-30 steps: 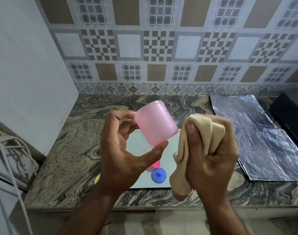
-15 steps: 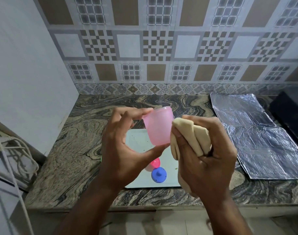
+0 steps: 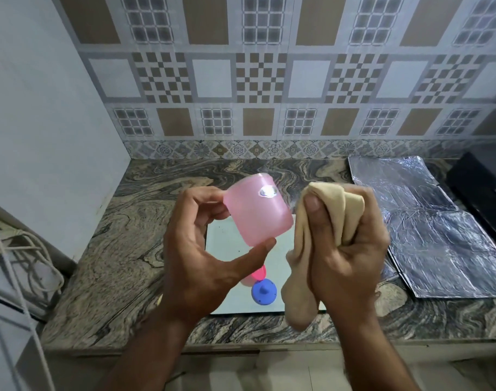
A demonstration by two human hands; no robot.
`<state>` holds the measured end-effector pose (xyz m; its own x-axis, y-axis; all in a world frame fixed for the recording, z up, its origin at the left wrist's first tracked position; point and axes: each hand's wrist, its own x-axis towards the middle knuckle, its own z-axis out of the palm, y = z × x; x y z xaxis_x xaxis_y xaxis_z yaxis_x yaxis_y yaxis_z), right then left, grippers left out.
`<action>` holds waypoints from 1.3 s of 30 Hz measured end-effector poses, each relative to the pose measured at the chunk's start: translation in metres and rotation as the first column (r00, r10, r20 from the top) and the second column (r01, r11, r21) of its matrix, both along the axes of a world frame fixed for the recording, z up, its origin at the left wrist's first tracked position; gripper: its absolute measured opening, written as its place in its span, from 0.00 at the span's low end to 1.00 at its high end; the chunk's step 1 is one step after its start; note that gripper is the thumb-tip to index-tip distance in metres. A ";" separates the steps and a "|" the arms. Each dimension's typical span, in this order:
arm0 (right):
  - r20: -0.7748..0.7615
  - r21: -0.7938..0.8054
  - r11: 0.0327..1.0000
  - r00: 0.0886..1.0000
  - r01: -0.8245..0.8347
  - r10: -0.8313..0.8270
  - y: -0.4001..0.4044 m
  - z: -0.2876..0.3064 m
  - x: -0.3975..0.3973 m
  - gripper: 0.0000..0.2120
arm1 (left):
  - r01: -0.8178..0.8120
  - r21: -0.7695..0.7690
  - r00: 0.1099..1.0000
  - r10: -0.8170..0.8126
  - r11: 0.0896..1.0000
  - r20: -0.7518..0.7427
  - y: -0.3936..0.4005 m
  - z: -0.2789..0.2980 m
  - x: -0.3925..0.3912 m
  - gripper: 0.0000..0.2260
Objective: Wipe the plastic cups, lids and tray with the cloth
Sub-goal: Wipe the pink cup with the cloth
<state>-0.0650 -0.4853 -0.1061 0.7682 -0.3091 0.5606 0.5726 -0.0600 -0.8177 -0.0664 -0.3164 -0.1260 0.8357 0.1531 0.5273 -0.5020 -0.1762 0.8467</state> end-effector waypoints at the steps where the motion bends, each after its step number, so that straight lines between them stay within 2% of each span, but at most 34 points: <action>1: 0.019 0.016 1.000 1.000 0.006 -0.006 0.004 -0.003 -0.004 0.04 | 0.019 -0.045 1.000 -0.019 0.999 -0.011 -0.002 0.000 0.000 0.31; 4: 0.071 0.002 0.998 0.996 0.057 -0.057 0.013 -0.011 -0.015 0.06 | 0.093 -0.120 0.996 -0.094 0.988 0.001 -0.008 0.003 -0.001 0.33; 8: 0.065 -0.080 0.993 0.994 0.092 -0.087 0.011 -0.014 -0.016 0.08 | 0.140 -0.128 0.990 -0.142 0.982 -0.009 -0.005 0.002 0.000 0.32; 11: 0.065 -0.124 0.986 0.993 0.110 -0.103 0.007 -0.011 -0.015 0.12 | 0.046 0.010 0.999 -0.046 0.999 0.023 0.001 0.002 0.002 0.32; 14: 0.109 -0.224 0.968 0.990 0.113 -0.090 0.004 -0.005 -0.014 0.09 | -0.073 0.202 0.996 0.060 0.977 0.070 0.003 0.004 0.003 0.32; 18: 0.106 -0.355 0.928 0.991 0.114 -0.081 0.005 0.004 -0.006 0.06 | -0.112 0.262 0.990 0.085 0.959 0.110 -0.001 0.005 0.000 0.30; 21: -0.002 -0.274 0.960 0.998 0.061 -0.064 0.005 0.009 0.003 0.05 | -0.094 0.258 0.989 0.059 0.962 0.137 0.002 0.003 0.002 0.31; 24: -0.084 -0.187 0.982 0.996 -0.038 0.022 0.004 0.003 0.013 0.05 | -0.071 0.217 0.994 0.050 0.974 0.099 0.007 -0.004 0.004 0.32; 29: -0.139 0.000 1.000 0.990 -0.031 0.030 0.007 -0.012 0.012 0.05 | 0.011 -0.034 1.000 -0.011 0.999 -0.009 0.005 -0.011 0.001 0.32; 32: -0.064 0.100 0.995 0.998 0.013 -0.007 0.013 -0.015 -0.001 0.05 | 0.060 -0.136 0.997 -0.065 0.989 -0.033 0.001 -0.007 0.000 0.34; 34: 0.007 0.109 0.994 1.000 0.008 -0.009 0.020 -0.015 -0.008 0.05 | 0.092 -0.149 0.995 -0.098 0.984 -0.032 -0.003 -0.004 -0.002 0.37; 36: 0.026 0.105 0.995 1.000 0.004 -0.007 0.022 -0.014 -0.010 0.06 | 0.124 -0.139 0.991 -0.129 0.982 -0.026 -0.003 -0.004 -0.001 0.34; 39: -0.008 0.055 0.998 1.000 0.008 -0.007 0.018 -0.016 -0.008 0.07 | 0.027 -0.014 0.999 -0.027 1.000 0.037 0.003 -0.005 0.003 0.33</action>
